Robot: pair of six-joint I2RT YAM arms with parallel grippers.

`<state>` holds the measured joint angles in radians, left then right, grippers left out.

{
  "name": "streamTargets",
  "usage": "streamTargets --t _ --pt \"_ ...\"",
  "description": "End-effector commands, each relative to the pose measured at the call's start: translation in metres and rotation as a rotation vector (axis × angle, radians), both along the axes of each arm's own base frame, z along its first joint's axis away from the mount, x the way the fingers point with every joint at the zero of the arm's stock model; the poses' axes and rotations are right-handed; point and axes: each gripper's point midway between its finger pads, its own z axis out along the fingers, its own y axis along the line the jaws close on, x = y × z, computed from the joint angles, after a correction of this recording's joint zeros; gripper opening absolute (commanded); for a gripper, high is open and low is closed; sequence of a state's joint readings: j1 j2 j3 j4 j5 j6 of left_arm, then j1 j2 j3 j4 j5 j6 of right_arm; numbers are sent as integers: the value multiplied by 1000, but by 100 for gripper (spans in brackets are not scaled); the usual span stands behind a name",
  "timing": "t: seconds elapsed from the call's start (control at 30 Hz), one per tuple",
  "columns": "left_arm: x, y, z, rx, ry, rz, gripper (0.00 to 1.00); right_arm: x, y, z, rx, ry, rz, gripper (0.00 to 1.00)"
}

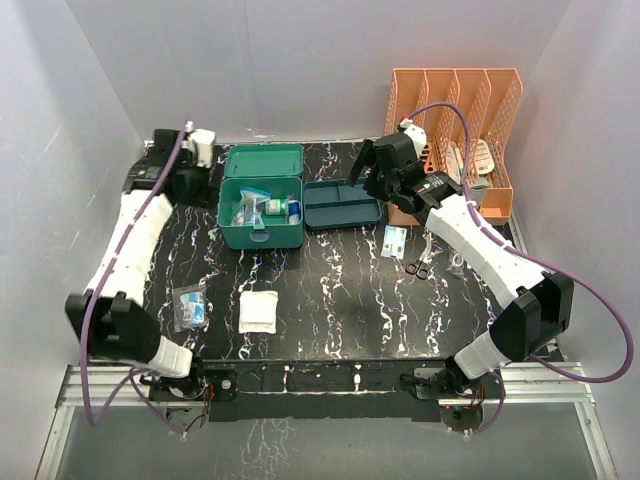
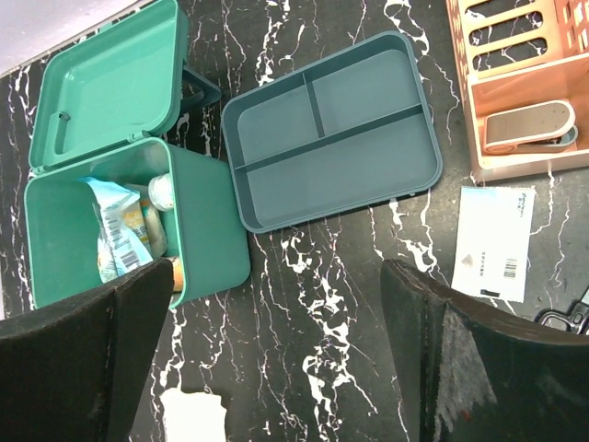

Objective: Organize the medicine kit

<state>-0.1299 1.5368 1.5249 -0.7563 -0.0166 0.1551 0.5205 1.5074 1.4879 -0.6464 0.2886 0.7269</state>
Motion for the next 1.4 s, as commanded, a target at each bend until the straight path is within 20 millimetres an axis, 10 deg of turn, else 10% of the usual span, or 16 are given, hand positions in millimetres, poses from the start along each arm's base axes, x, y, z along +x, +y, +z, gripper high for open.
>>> streamTargets --t 0.0,0.33,1.37 --pt "-52 45 -13 -19 108 118 67 7 -4 11 -5 -55 -1 98" --pt "-135 35 -87 -102 309 -17 68 -2 -3 -10 -49 1 51 98" --pt "-201 58 -176 70 486 -655 67 -25 -28 -3 -61 9 -27 98"
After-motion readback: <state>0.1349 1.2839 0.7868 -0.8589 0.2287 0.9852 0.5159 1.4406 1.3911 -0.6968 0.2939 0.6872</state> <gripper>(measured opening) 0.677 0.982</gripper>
